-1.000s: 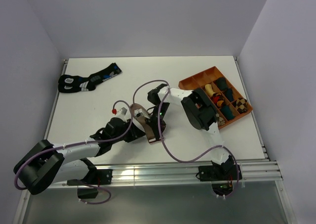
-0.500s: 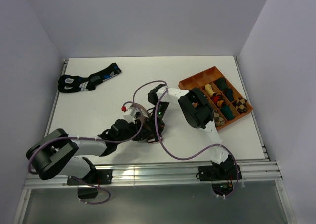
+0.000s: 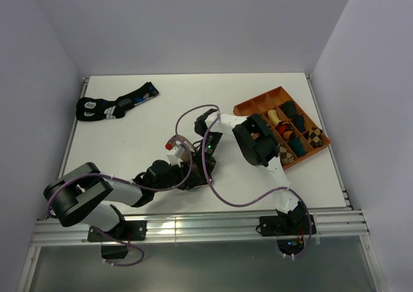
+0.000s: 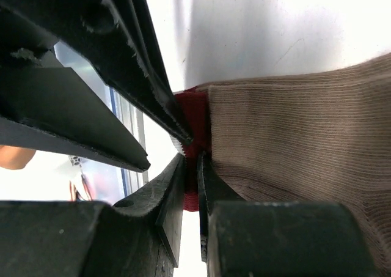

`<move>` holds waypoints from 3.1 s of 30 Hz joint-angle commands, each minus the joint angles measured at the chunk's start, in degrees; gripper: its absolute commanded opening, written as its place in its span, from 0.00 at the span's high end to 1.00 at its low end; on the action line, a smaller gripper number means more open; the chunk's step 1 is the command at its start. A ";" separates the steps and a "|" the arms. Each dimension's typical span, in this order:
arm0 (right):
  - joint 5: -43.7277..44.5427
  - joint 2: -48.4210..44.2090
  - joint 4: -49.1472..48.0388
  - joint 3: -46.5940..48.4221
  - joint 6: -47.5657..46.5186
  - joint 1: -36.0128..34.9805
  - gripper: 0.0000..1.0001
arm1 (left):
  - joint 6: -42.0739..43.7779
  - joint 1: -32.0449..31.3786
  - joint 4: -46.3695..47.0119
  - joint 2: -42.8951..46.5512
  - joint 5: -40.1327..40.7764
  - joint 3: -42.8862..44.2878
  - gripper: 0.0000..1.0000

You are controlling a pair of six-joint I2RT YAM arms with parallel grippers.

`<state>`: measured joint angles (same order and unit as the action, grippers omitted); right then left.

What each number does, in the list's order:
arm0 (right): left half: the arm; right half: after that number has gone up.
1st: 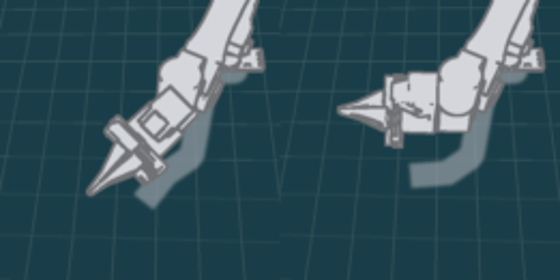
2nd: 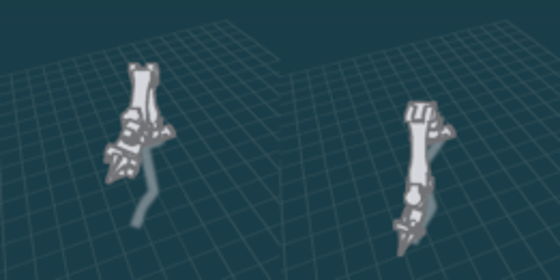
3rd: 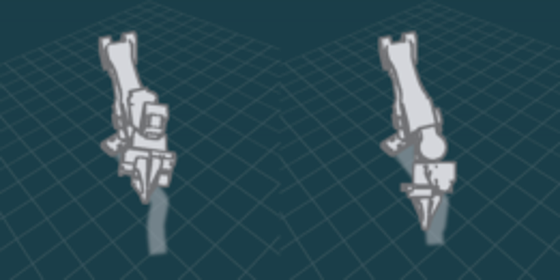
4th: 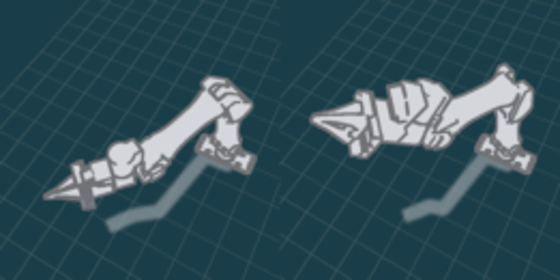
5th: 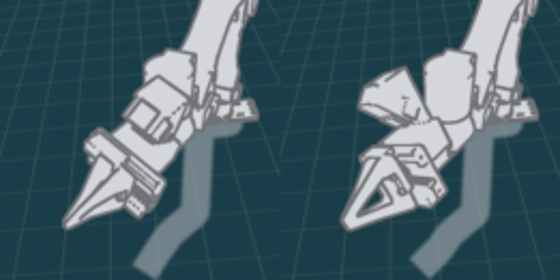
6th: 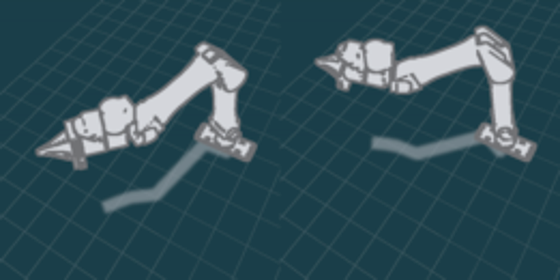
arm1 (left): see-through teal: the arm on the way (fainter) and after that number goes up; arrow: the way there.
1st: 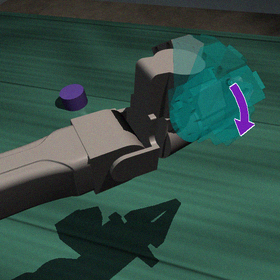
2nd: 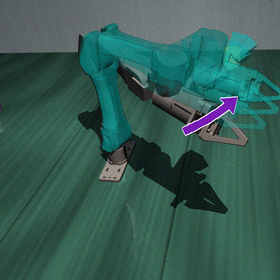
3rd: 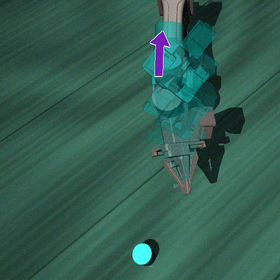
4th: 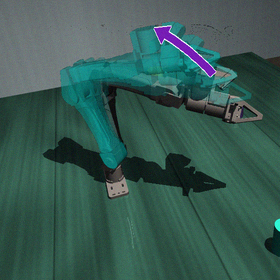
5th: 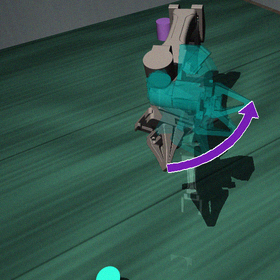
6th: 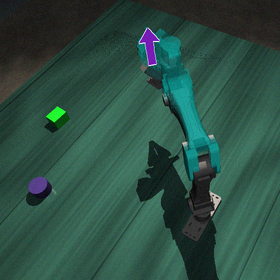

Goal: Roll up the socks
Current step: Roll the sock at the center of the board.

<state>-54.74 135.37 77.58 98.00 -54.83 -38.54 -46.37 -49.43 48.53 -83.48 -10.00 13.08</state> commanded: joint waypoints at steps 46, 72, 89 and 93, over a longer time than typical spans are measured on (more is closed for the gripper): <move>4.81 -13.90 -22.82 -10.89 22.21 1.45 0.59 | -4.60 -1.28 -22.07 -3.79 2.97 5.73 1.00; 16.94 -42.99 -40.92 -31.53 20.21 5.85 0.51 | -10.85 10.22 -31.04 -3.26 -17.59 7.39 1.00; 33.03 -59.87 -59.48 -53.96 8.43 -14.45 0.48 | -11.90 13.31 -30.43 -8.89 -26.47 9.24 1.00; 34.61 -59.61 -61.23 -55.19 7.63 -18.39 0.48 | -12.25 13.83 -28.76 -9.94 -27.44 9.16 1.00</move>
<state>-22.79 76.64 20.93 43.88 -45.06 -54.61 -59.53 -35.77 22.20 -91.55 -37.54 23.35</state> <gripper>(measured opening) 0.522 0.025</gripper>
